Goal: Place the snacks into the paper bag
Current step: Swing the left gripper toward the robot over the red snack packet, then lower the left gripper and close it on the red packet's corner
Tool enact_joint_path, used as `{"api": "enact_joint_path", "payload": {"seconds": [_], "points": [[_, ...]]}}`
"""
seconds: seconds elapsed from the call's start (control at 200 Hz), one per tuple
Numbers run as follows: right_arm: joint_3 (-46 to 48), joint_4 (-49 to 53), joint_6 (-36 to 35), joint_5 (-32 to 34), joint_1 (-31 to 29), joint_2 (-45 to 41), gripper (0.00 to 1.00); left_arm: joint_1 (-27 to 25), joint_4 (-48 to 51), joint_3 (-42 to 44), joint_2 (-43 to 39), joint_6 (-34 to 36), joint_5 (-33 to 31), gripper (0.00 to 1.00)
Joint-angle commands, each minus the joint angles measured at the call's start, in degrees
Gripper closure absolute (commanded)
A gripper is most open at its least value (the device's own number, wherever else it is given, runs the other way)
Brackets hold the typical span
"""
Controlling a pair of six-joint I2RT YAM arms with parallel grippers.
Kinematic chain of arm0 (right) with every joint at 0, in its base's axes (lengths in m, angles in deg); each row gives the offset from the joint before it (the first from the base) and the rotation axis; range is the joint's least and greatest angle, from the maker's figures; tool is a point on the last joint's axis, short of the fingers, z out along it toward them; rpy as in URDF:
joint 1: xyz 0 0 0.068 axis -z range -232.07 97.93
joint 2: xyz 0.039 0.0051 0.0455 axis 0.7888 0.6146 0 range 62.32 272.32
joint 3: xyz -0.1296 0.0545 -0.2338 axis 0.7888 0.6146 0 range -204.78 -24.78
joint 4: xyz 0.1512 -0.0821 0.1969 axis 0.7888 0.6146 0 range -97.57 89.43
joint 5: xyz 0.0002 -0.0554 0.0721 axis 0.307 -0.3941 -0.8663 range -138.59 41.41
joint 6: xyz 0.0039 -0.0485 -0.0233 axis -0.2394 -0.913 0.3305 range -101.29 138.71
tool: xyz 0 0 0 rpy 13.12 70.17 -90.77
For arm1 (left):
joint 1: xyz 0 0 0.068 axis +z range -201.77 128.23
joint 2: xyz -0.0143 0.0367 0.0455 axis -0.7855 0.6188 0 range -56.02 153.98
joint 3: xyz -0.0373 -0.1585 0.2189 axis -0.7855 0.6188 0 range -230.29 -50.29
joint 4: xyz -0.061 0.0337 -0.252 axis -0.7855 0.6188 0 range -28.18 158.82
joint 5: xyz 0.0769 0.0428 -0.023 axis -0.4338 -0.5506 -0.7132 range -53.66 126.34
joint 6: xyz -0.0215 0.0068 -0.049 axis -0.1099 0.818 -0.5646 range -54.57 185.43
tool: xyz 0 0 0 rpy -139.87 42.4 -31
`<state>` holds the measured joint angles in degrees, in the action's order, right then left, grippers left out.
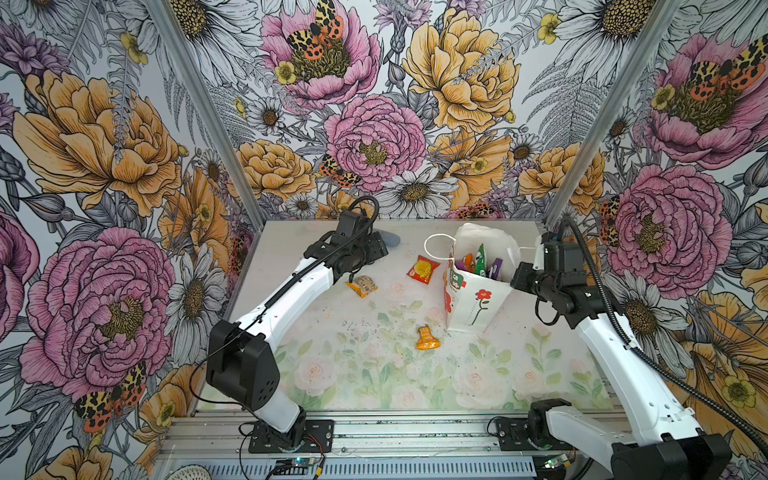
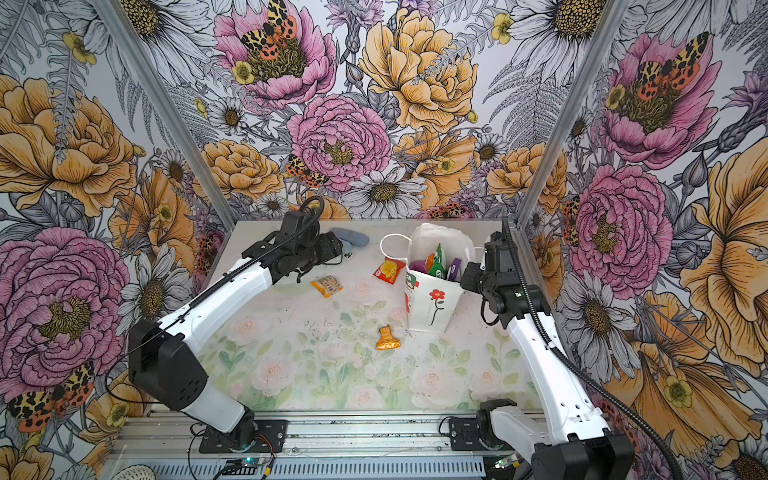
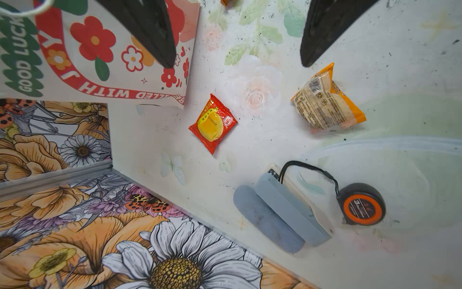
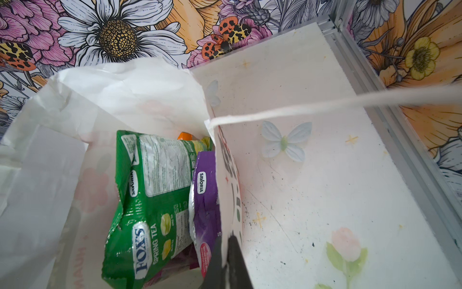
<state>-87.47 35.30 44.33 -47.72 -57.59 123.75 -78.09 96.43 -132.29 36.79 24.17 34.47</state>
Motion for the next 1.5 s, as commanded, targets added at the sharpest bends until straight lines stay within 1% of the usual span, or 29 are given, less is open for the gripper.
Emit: {"api": "enact_joint_path", "payload": {"seconds": [0.0, 0.08, 0.175, 0.18, 0.28, 0.48, 0.556, 0.901, 0.981, 1.056, 1.171, 1.231, 1.316, 1.406, 1.492], "points": [[0.02, -2.88, -0.05, 1.40, 0.68, -2.39, 1.00, 0.33, -5.22, 0.26, 3.80, -4.06, 5.63, 0.20], [0.26, -2.84, -0.20, 1.25, 0.69, -2.65, 1.00, 0.09, -7.42, -0.44, 7.44, -5.80, 8.33, 0.19], [0.84, -2.88, -0.31, 0.76, 0.68, -2.98, 1.00, -1.18, -7.41, -3.19, 10.90, -6.03, 7.38, 0.19], [0.92, -2.88, -0.31, 0.74, 0.68, -2.98, 1.00, -1.27, -7.43, -3.31, 12.00, -6.03, 7.35, 0.19], [1.47, -2.90, -0.22, 0.63, 0.68, -3.49, 1.00, -1.92, -7.45, -5.84, 17.30, -7.08, 8.55, 0.19], [2.22, -2.99, 0.13, -0.91, 0.69, -3.86, 1.00, -3.43, -7.45, -10.21, 24.69, -8.45, 8.79, 0.19], [2.14, -2.99, 0.22, -1.80, 0.74, -3.65, 1.00, -3.79, -7.32, -11.83, 26.83, -8.94, 8.79, 0.19], [2.23, -3.15, 0.13, -1.89, 0.68, -2.99, 1.00, -5.02, -7.44, -16.56, 34.02, -11.77, 8.79, 0.23], [2.40, -3.30, 0.34, -2.10, 0.69, -3.00, 1.00, -5.30, -7.43, -17.63, 35.84, -12.32, 9.42, 0.26], [2.54, -3.32, 0.23, -1.96, 0.69, -3.15, 1.00, -5.49, -7.37, -18.10, 37.02, -12.85, 9.59, 0.31], [2.76, -3.32, 0.06, -1.76, 0.70, -3.16, 1.00, -5.75, -7.20, -18.88, 38.74, -13.28, 9.52, 0.37], [2.92, -3.32, 0.04, -1.82, 0.68, -3.12, 1.00, -5.92, -7.33, -19.40, 39.55, -13.38, 9.59, 0.43], [3.02, -3.40, 0.05, -1.75, 0.71, -3.07, 1.00, -6.35, -7.24, -20.39, 40.97, -13.18, 10.64, 0.49], [3.10, -3.41, 0.16, -1.76, 0.68, -3.07, 1.00, -6.72, -7.28, -20.06, 41.74, -13.23, 9.53, 0.54], [3.11, -3.45, 0.17, -1.82, 0.70, -3.07, 1.00, -6.72, -7.24, -19.96, 42.61, -13.20, 9.01, 0.62]]}}
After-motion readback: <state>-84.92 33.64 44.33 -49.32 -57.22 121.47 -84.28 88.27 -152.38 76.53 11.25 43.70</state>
